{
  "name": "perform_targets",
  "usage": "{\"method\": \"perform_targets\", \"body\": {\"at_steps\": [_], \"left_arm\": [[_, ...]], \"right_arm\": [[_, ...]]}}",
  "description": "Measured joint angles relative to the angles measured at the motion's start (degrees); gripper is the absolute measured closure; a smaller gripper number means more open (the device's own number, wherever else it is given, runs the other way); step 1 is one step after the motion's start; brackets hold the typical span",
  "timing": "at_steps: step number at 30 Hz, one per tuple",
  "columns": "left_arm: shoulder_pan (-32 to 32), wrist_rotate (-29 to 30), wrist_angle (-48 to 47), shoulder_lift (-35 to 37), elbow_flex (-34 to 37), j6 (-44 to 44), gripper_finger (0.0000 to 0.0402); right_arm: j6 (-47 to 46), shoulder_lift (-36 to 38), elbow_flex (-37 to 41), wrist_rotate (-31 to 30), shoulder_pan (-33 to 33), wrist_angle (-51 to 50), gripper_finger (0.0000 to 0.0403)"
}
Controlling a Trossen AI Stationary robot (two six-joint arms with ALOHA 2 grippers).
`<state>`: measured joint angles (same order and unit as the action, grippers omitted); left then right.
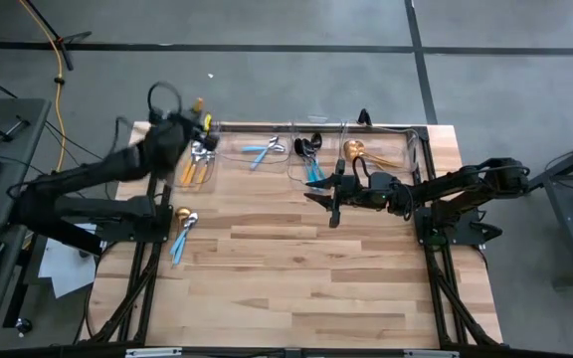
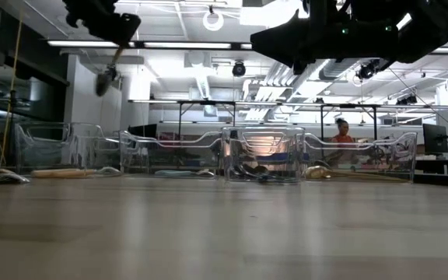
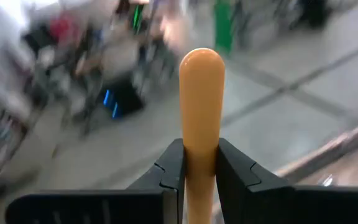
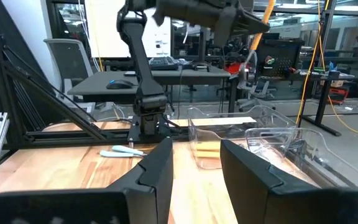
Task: Sort silverware by color (type)
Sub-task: Put the yellow spoon into the left transparent bin
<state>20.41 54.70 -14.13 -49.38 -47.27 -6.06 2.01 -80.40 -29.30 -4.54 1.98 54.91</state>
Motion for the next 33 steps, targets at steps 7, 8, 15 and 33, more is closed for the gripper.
{"method": "perform_targets", "body": {"at_steps": [7, 8, 15, 33], "left_arm": [[14.32, -11.21, -31.91, -8.32, -13.08, 16.68, 0.0358], [15.92, -13.73, -32.97, -9.56, -13.11, 16.95, 0.0358], [23.55, -23.96, -36.20, -20.77, -13.11, 18.00, 0.0358], [33.80, -41.76, -42.66, -37.14, -13.11, 19.02, 0.0357]], "right_arm": [[-0.55, 0.00, 0.00, 0.00, 0.00, -0.01, 0.0284], [-0.55, 0.00, 0.00, 0.00, 0.00, -0.01, 0.0284], [-0.71, 0.00, 0.00, 0.00, 0.00, -0.01, 0.0284], [-0.68, 0.00, -0.02, 0.00, 0.00, -0.03, 0.0284]]}}
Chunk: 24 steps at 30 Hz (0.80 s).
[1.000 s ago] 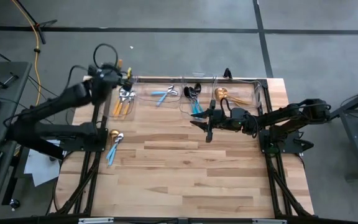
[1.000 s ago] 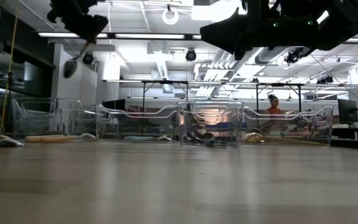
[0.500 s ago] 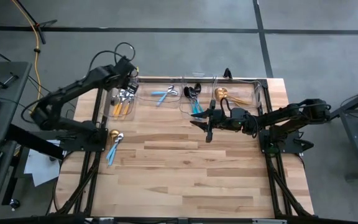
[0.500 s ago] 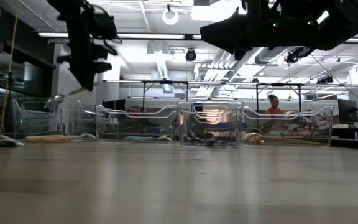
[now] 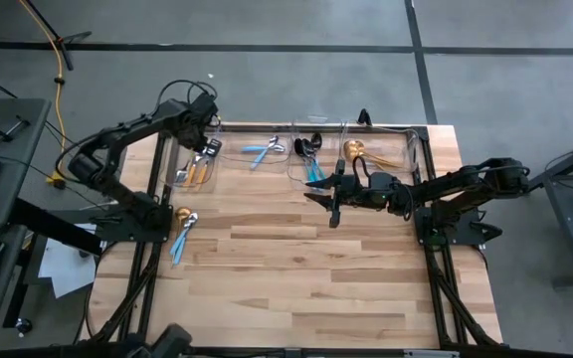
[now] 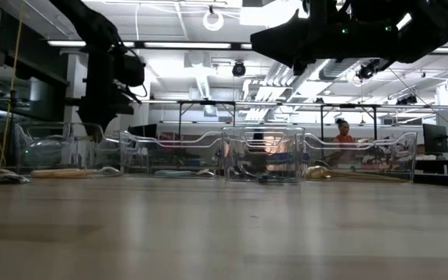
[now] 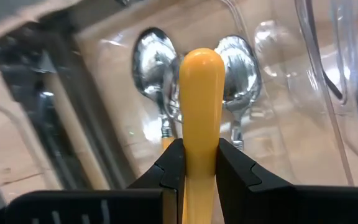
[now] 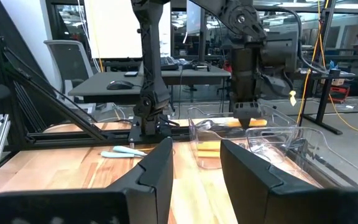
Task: Sort silverware by color (type)
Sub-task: Put the yellow spoon into the left transparent bin
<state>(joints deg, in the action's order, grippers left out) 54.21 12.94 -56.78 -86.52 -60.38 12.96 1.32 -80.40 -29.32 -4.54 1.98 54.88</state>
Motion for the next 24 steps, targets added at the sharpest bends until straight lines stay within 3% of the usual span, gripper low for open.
{"method": "perform_targets", "body": {"at_steps": [14, 24], "left_arm": [[2.48, -4.28, 0.49, -9.38, -0.17, 0.29, 0.0356], [2.46, -4.66, 1.93, -10.62, -0.04, -0.03, 0.0347]], "right_arm": [[0.10, 0.00, 0.00, 0.00, -0.01, -0.01, 0.0284], [0.15, 0.00, 0.00, 0.00, 0.00, -0.01, 0.0284]]}}
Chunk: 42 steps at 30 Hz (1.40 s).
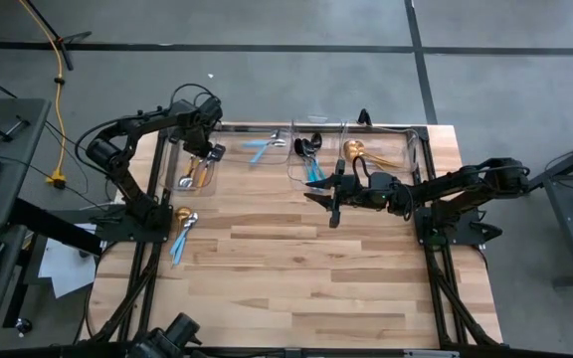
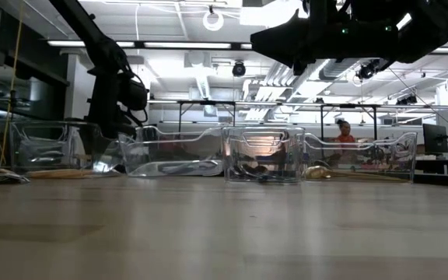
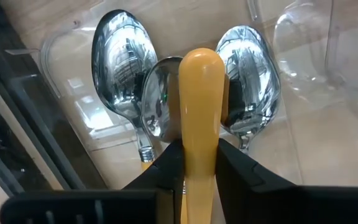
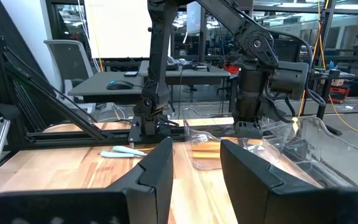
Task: Sort silverware by color (type)
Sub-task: Put the yellow spoon into the left transparent bin, then move the spoons into the center of the table
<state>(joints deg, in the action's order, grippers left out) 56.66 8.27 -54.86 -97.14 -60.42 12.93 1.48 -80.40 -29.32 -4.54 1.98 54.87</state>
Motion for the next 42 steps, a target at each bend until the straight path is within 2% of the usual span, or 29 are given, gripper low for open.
{"method": "perform_targets", "body": {"at_steps": [7, 24, 30, 36, 42], "left_arm": [[0.00, 0.00, -0.08, 0.02, 0.02, -0.01, 0.0314], [0.00, -0.22, -0.20, 6.32, 0.06, -0.12, 0.0312], [-0.33, -3.82, -1.16, 11.81, -4.78, -1.54, 0.0310], [-4.02, -9.21, 11.59, 24.00, -5.38, -3.60, 0.0314], [-13.73, -19.32, 30.47, 37.68, 3.07, -5.77, 0.0316]], "right_arm": [[0.01, 0.00, 0.00, 0.00, 0.02, 0.00, 0.0284], [0.02, 0.00, 0.00, 0.00, 0.02, 0.00, 0.0284], [0.02, 0.00, 0.00, 0.00, 0.24, 0.00, 0.0284], [0.02, 0.00, 0.00, -0.12, 0.71, -0.30, 0.0284], [-0.02, 0.02, 0.00, -0.02, 0.68, -0.35, 0.0284]]}}
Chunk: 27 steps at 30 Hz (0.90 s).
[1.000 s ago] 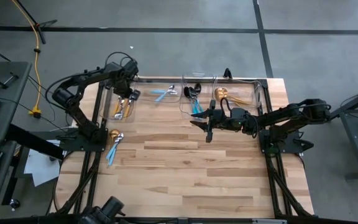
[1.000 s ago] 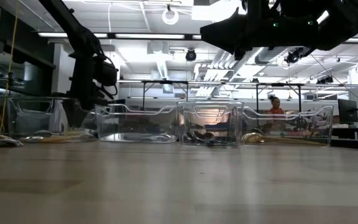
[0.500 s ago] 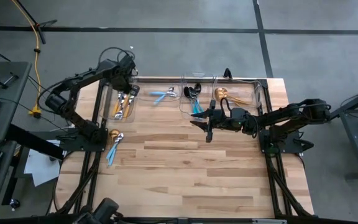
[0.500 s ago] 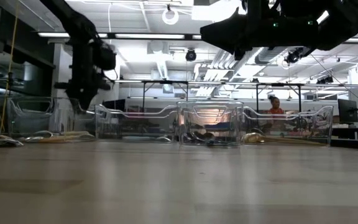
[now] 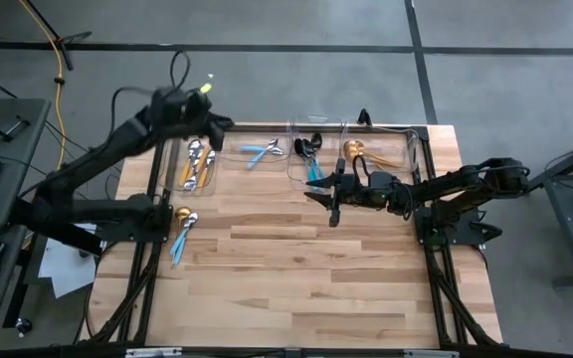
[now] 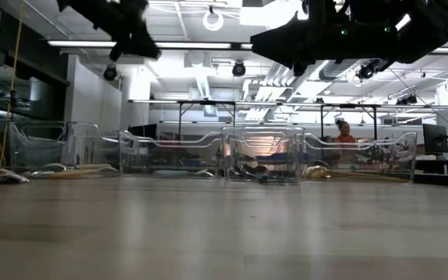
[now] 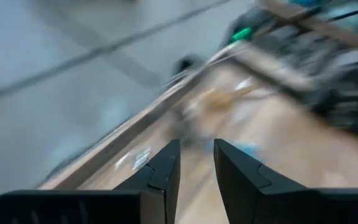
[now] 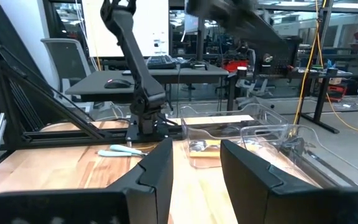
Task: Sort silverware by color (type)
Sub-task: Move the spoons into the center of the table
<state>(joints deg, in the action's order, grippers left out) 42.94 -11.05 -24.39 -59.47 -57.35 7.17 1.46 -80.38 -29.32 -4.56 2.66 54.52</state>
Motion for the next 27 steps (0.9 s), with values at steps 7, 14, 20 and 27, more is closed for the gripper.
{"method": "perform_targets", "body": {"at_steps": [7, 14, 20, 27], "left_arm": [[-16.28, -1.53, 30.19, 11.84, 19.91, 1.77, 0.0320], [-29.15, 0.20, 53.79, 12.89, 33.98, -0.80, 0.0328], [-35.85, 9.45, 55.18, 11.22, 36.16, -5.63, 0.0332], [-39.10, 11.81, 56.47, 10.11, 36.16, -9.89, 0.0332]], "right_arm": [[-0.09, 0.00, 0.00, 0.00, 0.00, 0.07, 0.0284], [0.02, 0.00, 0.00, 0.02, 0.00, 0.92, 0.0284], [0.04, 0.00, 0.00, 0.02, 0.00, 1.07, 0.0284], [0.11, 0.00, 0.00, 0.02, 0.00, 1.05, 0.0284]]}}
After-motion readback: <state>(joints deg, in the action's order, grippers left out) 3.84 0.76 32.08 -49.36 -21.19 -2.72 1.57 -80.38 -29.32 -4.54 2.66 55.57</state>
